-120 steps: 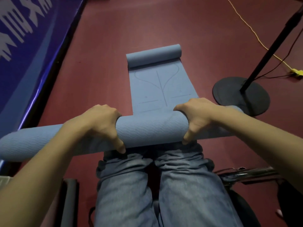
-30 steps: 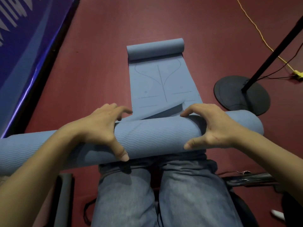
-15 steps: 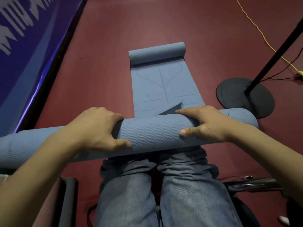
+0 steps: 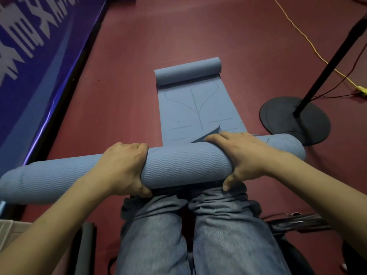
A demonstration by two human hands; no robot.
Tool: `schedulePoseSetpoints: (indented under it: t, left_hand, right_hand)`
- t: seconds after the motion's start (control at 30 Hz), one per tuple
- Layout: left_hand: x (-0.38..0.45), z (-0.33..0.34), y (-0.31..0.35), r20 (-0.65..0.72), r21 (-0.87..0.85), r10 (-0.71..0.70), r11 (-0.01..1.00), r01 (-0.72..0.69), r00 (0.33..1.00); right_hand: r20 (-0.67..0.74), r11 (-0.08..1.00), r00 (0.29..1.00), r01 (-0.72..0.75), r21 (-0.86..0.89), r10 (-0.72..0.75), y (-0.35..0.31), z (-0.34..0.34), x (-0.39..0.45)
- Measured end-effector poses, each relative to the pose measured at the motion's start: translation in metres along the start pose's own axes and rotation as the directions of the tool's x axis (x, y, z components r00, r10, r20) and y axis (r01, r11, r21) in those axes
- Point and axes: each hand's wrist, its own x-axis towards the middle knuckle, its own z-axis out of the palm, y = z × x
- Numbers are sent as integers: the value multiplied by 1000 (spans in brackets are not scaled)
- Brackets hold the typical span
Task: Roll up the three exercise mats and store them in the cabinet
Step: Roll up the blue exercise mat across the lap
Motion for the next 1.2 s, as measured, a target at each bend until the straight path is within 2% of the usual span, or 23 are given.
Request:
schedulePoseSetpoints:
  t: [0.13,0.23,0.37,0.63,0.73,0.8,0.9,1.0,1.13,1.2]
  left_hand:
    - [-1,-13,-3,107,-40,1,999,3,994]
    - [-1,-26,-4,232,-112,45,994,-19,972]
    - [-18,-22,0,291,-301,108,954,-17,951]
    - [-25,-23,5,351,-373,168,928,-27,921]
    - [-24,-18,-2,331,-425,173,905,-17,928]
    - [-20,-15,-9,321,-490,185,872,-4,929]
    - [-9,-12,-17,320,-542,225,840,-17,920]
    - [-2,-6,-23,223,-571,257,816,-87,940]
    - [-1,-7,-33,16,-687,170,718,-112,985]
    - [0,-8,-37,-23,-650,142,750,-123,990]
  right_hand:
    - [12,996,999,-33,87,32,-5,-7,4]
    - [162,988,986,-50,144,27,-5,-19,1]
    - [312,967,949,-43,250,-38,-9,-30,-14]
    - [335,957,940,-43,287,-58,-14,-21,-31]
    - [265,946,963,-48,321,-41,-16,-18,-32]
    - [142,918,990,-46,395,-12,-17,-17,-33]
    - [-4,914,1000,29,405,-30,-18,-17,-32]
    - [-14,891,1000,1,454,6,-14,-20,-34]
    - [-46,912,999,4,410,16,-2,-20,-33]
    - [-32,935,999,3,355,9,0,-20,-34]
